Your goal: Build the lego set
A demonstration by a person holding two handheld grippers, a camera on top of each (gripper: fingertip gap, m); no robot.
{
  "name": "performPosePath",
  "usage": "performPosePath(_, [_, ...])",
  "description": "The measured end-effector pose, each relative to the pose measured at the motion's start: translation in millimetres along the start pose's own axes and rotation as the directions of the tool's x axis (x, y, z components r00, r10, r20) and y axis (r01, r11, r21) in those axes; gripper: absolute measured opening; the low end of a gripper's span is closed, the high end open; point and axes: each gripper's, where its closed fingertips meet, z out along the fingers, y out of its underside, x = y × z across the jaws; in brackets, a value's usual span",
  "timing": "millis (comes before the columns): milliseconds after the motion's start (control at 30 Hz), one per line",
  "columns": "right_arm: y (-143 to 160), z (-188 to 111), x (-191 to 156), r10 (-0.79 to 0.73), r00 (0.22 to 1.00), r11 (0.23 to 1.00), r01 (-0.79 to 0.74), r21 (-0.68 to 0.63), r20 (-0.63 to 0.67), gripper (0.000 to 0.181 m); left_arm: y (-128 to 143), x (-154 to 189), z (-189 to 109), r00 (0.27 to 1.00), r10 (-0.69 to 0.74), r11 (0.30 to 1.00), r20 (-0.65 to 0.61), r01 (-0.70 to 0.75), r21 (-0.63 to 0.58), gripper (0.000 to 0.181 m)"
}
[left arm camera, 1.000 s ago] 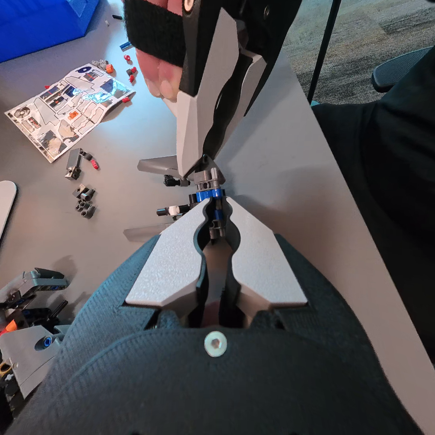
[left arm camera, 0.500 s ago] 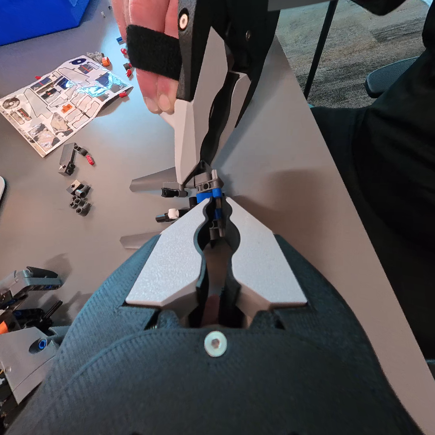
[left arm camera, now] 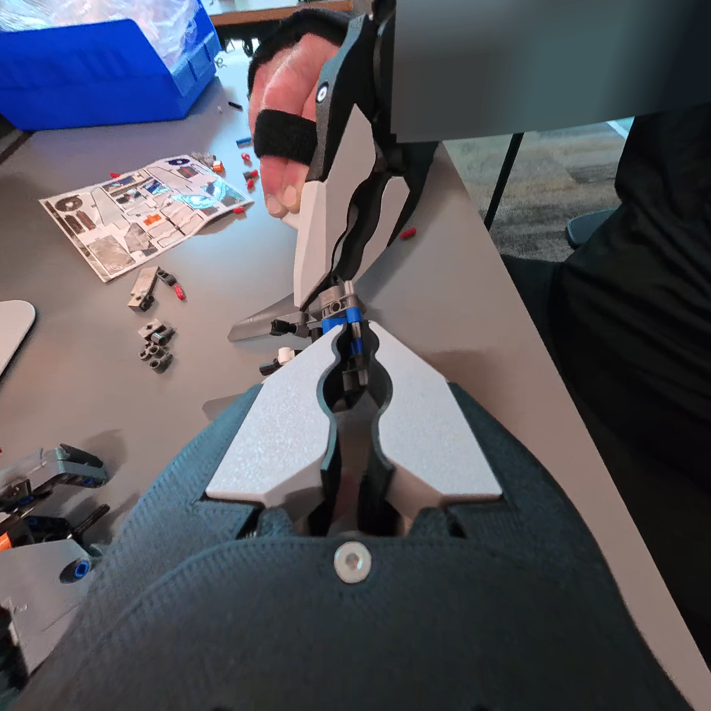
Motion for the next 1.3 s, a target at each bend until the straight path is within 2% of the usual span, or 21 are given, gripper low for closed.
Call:
performPosePath(233, [1, -5, 8, 0.049, 0.999, 0.998, -0.049, 0.025, -0.005, 0.011, -11, -4, -2, 1.0, -0.022, 0.997, -0.001, 0.022, 0.071, 0.002])
performPosePath(600, [-1, -8, 16, 0.023, 1.0, 0.999, -0.022, 0.028, -0.017, 0.011, -21, -6, -6, 0.999, -0.048, 0.989, -0.011, 0.049, 0.143, 0.002])
performPosePath(1300, [-4, -7, 16, 0.01, 1.0, 1.0, -0.01, 0.023, 0.005, 0.011, -26, -4, -7, 0.999, -0.046, 0.983, -0.018, 0.048, 0.177, 0.001])
